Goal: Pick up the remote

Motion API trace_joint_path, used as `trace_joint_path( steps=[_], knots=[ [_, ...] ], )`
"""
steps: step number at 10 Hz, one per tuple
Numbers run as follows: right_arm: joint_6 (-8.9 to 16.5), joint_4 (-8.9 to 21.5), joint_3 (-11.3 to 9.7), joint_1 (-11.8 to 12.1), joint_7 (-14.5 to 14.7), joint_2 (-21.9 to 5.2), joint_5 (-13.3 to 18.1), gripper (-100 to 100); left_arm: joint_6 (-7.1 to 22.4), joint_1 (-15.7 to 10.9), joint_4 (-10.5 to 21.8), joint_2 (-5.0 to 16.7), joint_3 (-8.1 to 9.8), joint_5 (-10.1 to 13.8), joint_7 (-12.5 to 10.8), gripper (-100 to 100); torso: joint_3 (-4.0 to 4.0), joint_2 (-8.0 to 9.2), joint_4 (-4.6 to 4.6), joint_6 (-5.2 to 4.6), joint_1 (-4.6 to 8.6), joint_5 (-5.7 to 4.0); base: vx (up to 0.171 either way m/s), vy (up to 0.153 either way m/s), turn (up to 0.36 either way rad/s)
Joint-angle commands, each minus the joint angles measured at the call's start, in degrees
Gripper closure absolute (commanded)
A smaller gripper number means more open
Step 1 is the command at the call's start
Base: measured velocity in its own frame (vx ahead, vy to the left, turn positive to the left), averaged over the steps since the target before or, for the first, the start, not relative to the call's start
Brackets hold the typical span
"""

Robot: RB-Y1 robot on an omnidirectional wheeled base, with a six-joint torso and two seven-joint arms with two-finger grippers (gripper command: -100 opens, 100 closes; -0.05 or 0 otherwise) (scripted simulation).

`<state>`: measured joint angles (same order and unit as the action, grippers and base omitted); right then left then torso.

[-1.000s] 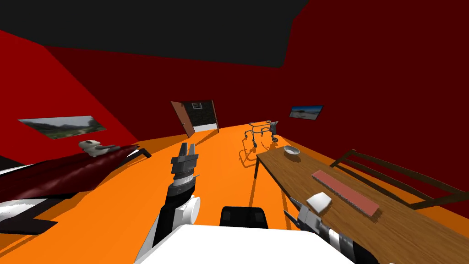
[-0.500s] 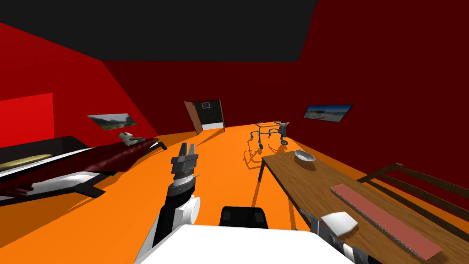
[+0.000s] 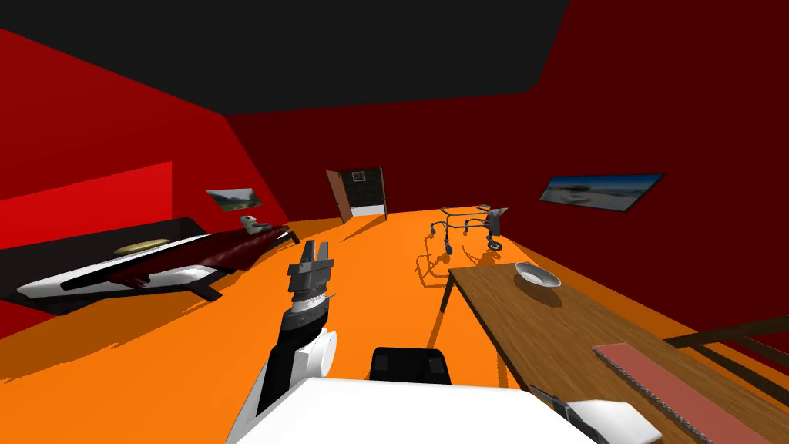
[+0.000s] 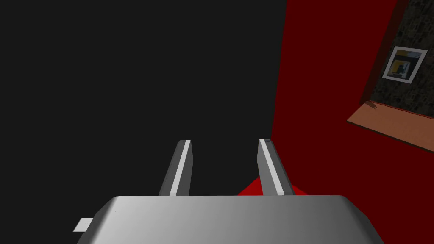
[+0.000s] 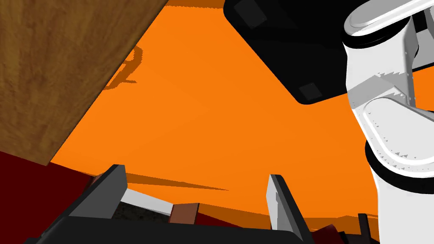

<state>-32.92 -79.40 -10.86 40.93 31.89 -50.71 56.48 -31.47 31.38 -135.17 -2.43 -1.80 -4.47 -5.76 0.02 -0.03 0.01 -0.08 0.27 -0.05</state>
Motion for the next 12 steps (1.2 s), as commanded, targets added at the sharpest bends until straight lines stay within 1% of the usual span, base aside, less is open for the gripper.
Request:
trace_joint_path(
  steps=[1, 2, 3, 4, 5, 6, 7, 8, 9, 11, 12],
  knots=[
    [0.3, 0.7, -0.2, 0.4, 0.5, -1.0, 1.9, -100, 0.0, 0.0, 0.0, 0.0, 0.0, 0.0, 0.0, 0, 0.0, 0.0, 0.0, 0.0, 0.0, 0.0, 0.014, -0.051, 0.141],
    [0.9, 3.0, -0.9, 0.5, 1.8, -2.0, 3.9, -100, 0.0, 0.0, 0.0, 0.0, 0.0, 0.0, 0.0, 0, -0.02, 0.03, 0.0, -0.04, -0.01, 0.0, 0.013, -0.06, 0.322],
    [0.9, 3.0, -0.9, 0.5, 1.8, -2.0, 4.8, -100, 0.0, 0.0, 0.0, 0.0, 0.0, 0.0, 0.0, 0, -0.02, 0.03, 0.01, 0.02, 0.03, 0.0, 0.013, -0.065, 0.126],
    [1.5, 5.2, -1.6, 0.6, 3.0, -3.0, 6.8, -100, 0.0, 0.0, 0.0, 0.0, 0.01, 0.0, 0.0, 0, -0.02, 0.04, 0.01, -0.06, 0.03, -0.01, 0.011, -0.057, 0.224],
    [1.5, 5.2, -1.6, 0.6, 3.0, -3.0, 7.6, -100, 0.0, 0.0, 0.0, 0.0, 0.0, 0.0, 0.0, 0, -0.02, 0.04, 0.01, -0.01, 0.03, -0.01, 0.008, -0.057, 0.114],
    [2.0, 7.2, -2.3, 0.7, 4.1, -3.8, 9.6, -100, 0.0, 0.0, 0.0, 0.0, 0.01, 0.0, 0.0, 0, -0.03, 0.05, 0.01, -0.06, 0.01, -0.01, 0.0, -0.06, 0.205],
    [2.0, 7.2, -2.3, 0.7, 4.1, -3.8, 10.3, -100, 0.0, 0.0, 0.0, 0.0, 0.0, 0.0, 0.0, 0, -0.03, 0.06, 0.01, -0.01, 0.03, -0.01, 0.003, -0.053, 0.125],
    [2.6, 9.1, -3.0, 0.8, 5.2, -4.5, 12.6, -100, 0.0, 0.0, 0.0, 0.0, 0.01, 0.0, 0.0, 0, -0.03, 0.05, 0.01, -0.06, -0.01, -0.01, -0.005, -0.069, 0.189],
    [2.6, 9.1, -3.0, 0.8, 5.2, -4.5, 12.8, -100, 0.0, 0.0, 0.0, 0.0, 0.0, 0.0, 0.0, 0, -0.05, 0.09, 0.02, -0.04, 0.05, 0.0, -0.003, -0.064, 0.113],
    [3.7, 12.4, -4.4, 0.8, 7.2, -5.5, 16.7, -100, 0.0, 0.0, 0.0, 0.0, 0.0, 0.0, 0.0, 0, -0.03, 0.05, 0.01, -0.02, 0.0, 0.0, 0.001, -0.066, 0.263],
    [3.7, 12.4, -4.4, 0.8, 7.2, -5.5, 17.3, -100, 0.0, 0.0, 0.0, 0.0, 0.01, 0.0, 0.0, 0, -0.03, 0.05, 0.01, -0.03, 0.08, -0.02, 0.001, -0.072, 0.062]
  ],
)
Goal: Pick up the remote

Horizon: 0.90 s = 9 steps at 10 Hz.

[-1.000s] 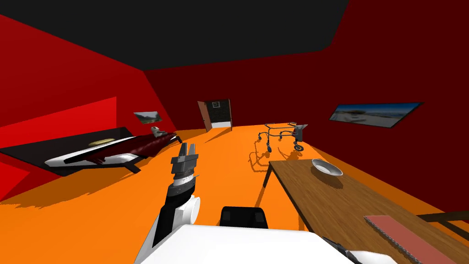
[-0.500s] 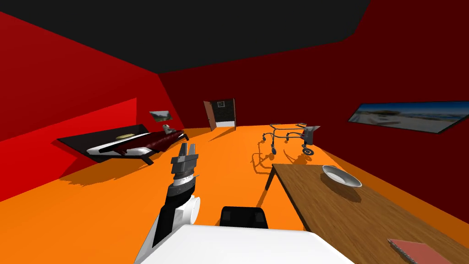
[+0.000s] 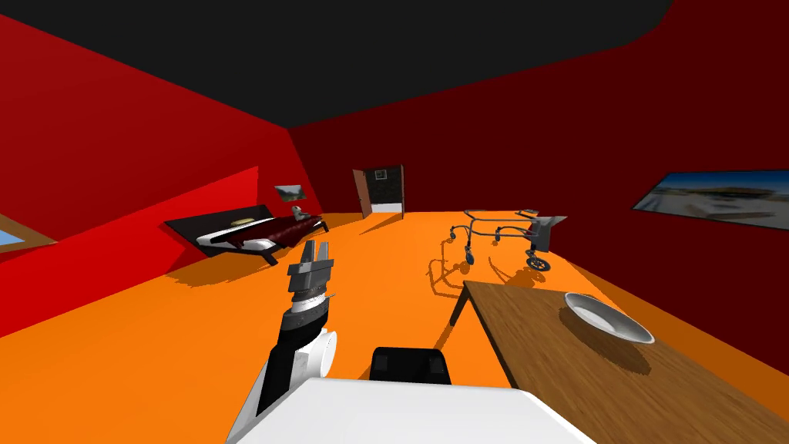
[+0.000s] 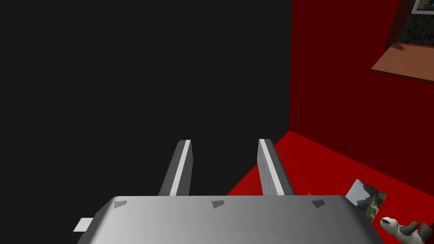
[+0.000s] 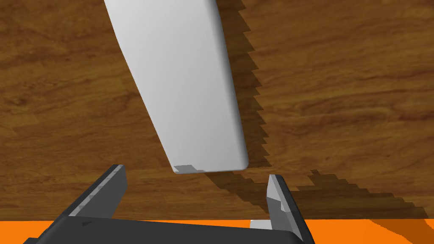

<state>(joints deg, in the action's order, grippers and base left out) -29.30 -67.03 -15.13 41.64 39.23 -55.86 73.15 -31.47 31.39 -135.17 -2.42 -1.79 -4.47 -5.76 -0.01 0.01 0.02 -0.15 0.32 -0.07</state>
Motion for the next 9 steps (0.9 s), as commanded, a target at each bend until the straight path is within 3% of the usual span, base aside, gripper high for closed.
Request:
trace_joint_path(
  steps=[1, 5, 7, 8, 9],
  knots=[
    [0.6, 1.4, -0.8, 0.1, 0.7, -0.7, 2.6, -100, 0.0, 0.0, 0.0, 0.0, 0.0, 0.0, 0.0, 0, 0.0, 0.0, 0.0, 0.0, 0.0, 0.0, 0.006, -0.072, 0.106],
    [1.9, 4.9, -2.9, -0.2, 3.0, -0.6, 8.0, -100, 0.0, 0.0, 0.0, 0.0, 0.0, 0.0, 0.0, 0, 0.01, -0.01, 0.0, -0.01, -0.07, 0.01, -0.003, -0.064, 0.158],
    [2.0, 5.0, -3.0, -0.4, 2.9, -0.4, 8.1, -100, 0.0, 0.0, 0.0, 0.0, 0.0, 0.0, 0.0, 0, 0.0, 0.01, 0.0, 0.02, -0.04, 0.01, -0.005, -0.047, 0.101],
    [2.0, 5.1, -3.1, -0.4, 3.0, -0.4, 8.2, 0, 0.0, 0.0, 0.0, 0.0, 0.0, 0.0, 0.0, 0, 0.0, -0.01, 0.0, -0.01, -0.16, 0.03, 0.0, -0.006, -0.004],
    [3.0, 6.5, -4.0, -1.3, 3.0, 1.3, 8.5, -100, 0.0, 0.0, 0.0, 0.0, 0.0, 0.0, 0.0, 0, 0.01, -0.01, 0.0, -0.01, -0.25, 0.05, -0.007, -0.026, 0.086]
  ],
)
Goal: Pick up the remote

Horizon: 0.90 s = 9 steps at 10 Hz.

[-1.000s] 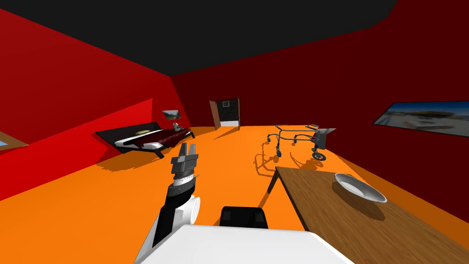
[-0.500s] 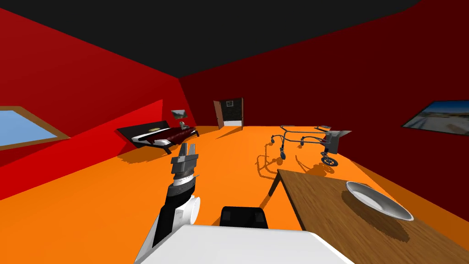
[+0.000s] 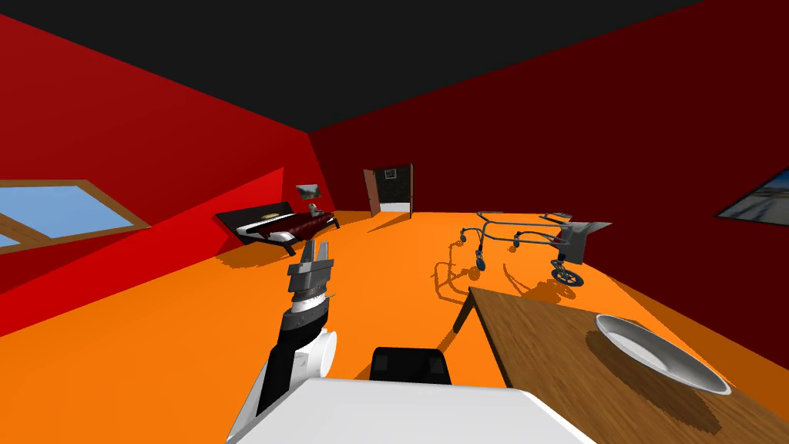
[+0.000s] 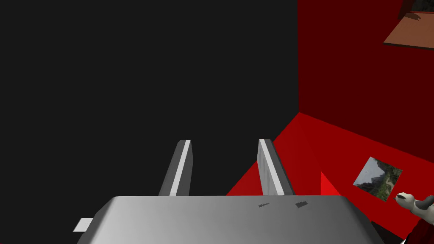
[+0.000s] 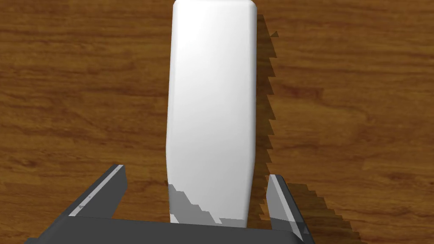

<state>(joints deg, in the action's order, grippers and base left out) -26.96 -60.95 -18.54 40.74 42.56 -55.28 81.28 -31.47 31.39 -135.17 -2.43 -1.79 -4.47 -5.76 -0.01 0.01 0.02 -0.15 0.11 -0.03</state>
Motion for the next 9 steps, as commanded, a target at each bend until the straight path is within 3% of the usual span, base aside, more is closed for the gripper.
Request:
trace_joint_path(
  steps=[1, 3, 4, 8, 9],
  knots=[
    [1.5, 1.6, -1.3, -1.1, -0.2, 1.9, 0.5, -100, 0.0, 0.0, 0.0, 0.0, 0.0, 0.0, 0.0, 0, 0.0, 0.0, 0.0, 0.0, 0.0, 0.0, -0.017, -0.048, 0.124],
    [1.6, 1.3, -1.4, -1.0, -0.6, 1.9, 0.7, -100, 0.0, 0.0, 0.0, 0.0, 0.0, 0.0, 0.0, 0, -0.02, 0.04, 0.01, -0.02, 0.08, -0.02, -0.012, -0.031, 0.039],
    [1.7, 1.5, -1.4, -1.1, -0.5, 2.0, 0.6, 100, 0.0, 0.0, 0.0, 0.0, 0.0, 0.0, 0.0, 0, -0.01, 0.01, 0.0, -0.02, -0.01, 0.01, -0.004, -0.003, -0.015],
    [1.6, 1.5, -1.4, -1.0, -0.5, 2.0, 0.6, 100, 0.0, 0.0, 0.0, 0.0, 0.0, 0.0, 0.0, 0, 0.0, -0.02, 0.01, 0.0, -0.06, 0.02, 0.0, 0.0, 0.0],
    [1.6, 1.5, -1.4, -1.0, -0.5, 2.0, 0.6, 0, 0.0, 0.0, 0.0, 0.0, 0.0, 0.0, 0.0, 0, 0.0, -0.02, 0.01, 0.0, -0.06, 0.02, 0.0, 0.0, 0.0]
  ],
)
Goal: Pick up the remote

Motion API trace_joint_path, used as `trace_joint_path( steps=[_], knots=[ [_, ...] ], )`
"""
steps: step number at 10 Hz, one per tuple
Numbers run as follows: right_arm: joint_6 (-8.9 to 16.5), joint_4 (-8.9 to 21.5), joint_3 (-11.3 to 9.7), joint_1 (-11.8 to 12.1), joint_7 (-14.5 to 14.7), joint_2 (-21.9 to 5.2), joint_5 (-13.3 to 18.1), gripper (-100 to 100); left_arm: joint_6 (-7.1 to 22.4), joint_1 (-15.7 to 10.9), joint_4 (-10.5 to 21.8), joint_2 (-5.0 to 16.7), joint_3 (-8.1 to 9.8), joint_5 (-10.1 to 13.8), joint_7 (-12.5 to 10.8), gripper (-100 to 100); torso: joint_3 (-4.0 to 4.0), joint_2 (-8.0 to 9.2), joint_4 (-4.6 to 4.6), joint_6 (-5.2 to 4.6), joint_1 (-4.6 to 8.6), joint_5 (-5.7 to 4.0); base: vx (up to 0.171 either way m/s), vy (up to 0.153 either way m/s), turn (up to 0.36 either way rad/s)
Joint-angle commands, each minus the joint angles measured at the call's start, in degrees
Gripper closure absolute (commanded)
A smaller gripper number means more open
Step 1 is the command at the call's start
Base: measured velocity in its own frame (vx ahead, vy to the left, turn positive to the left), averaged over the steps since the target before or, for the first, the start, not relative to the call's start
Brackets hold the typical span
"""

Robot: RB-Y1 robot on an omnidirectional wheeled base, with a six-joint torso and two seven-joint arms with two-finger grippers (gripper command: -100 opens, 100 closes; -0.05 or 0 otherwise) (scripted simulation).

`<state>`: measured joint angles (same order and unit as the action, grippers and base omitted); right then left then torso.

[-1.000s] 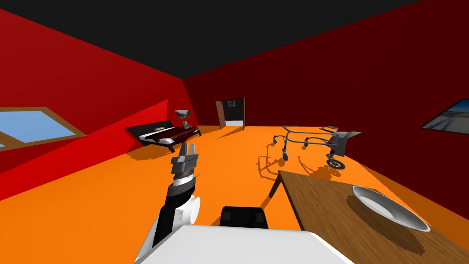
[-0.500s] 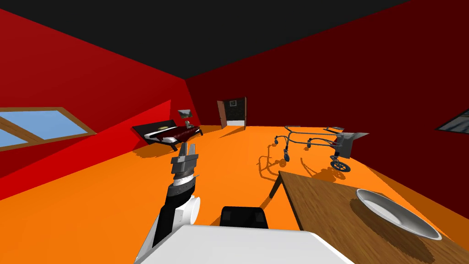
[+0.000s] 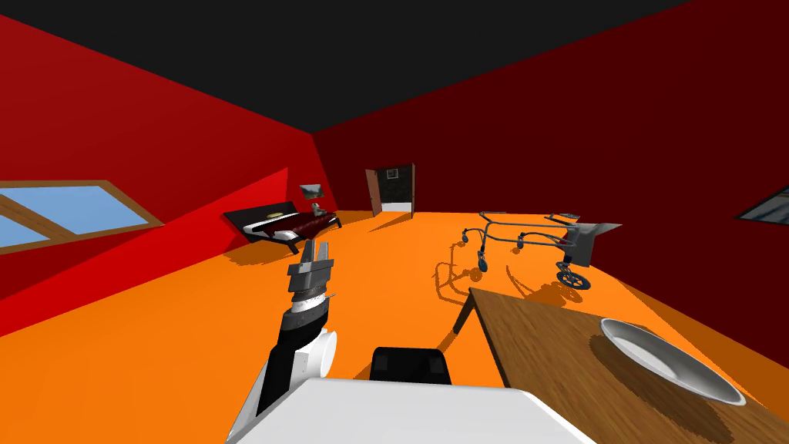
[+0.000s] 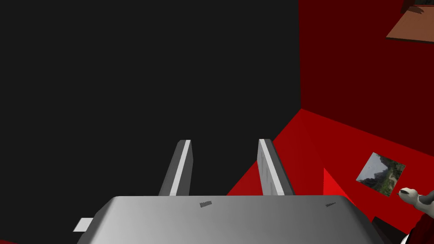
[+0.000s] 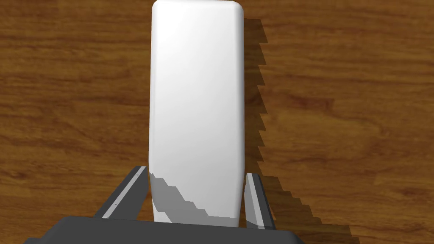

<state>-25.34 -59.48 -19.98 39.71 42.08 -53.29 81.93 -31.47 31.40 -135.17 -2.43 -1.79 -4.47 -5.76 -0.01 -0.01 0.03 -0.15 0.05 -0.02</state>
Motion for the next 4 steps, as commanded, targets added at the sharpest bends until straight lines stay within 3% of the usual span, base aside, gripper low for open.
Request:
trace_joint_path(
  steps=[1, 2, 3, 4],
  knots=[
    [-1.2, -1.4, 1.1, 0.9, 0.2, -1.7, -0.4, 100, 0.0, 0.0, 0.0, 0.0, 0.0, 0.0, 0.0, 0, 0.0, 0.0, 0.0, 0.0, 0.0, 0.0, 0.013, 0.036, -0.107],
    [-2.0, -2.5, 1.8, 1.5, 0.1, -3.0, -0.6, 100, 0.0, 0.0, 0.0, 0.0, 0.0, 0.0, 0.0, 0, 0.02, -0.03, -0.01, -0.04, -0.13, 0.05, 0.027, 0.056, -0.155],
    [-1.4, -1.8, 1.4, 1.1, 0.2, -2.3, -0.5, 100, 0.0, 0.0, 0.0, 0.0, 0.0, 0.0, 0.0, 0, 0.04, -0.06, -0.02, -0.08, -0.23, 0.09, 0.012, 0.024, -0.035],
    [-1.6, -1.9, 1.5, 1.2, 0.3, -2.4, -0.6, 0, 0.0, 0.0, 0.0, 0.0, 0.0, 0.0, 0.0, 0, 0.03, -0.05, -0.02, -0.03, -0.15, 0.03, 0.001, 0.005, 0.003]
  ],
)
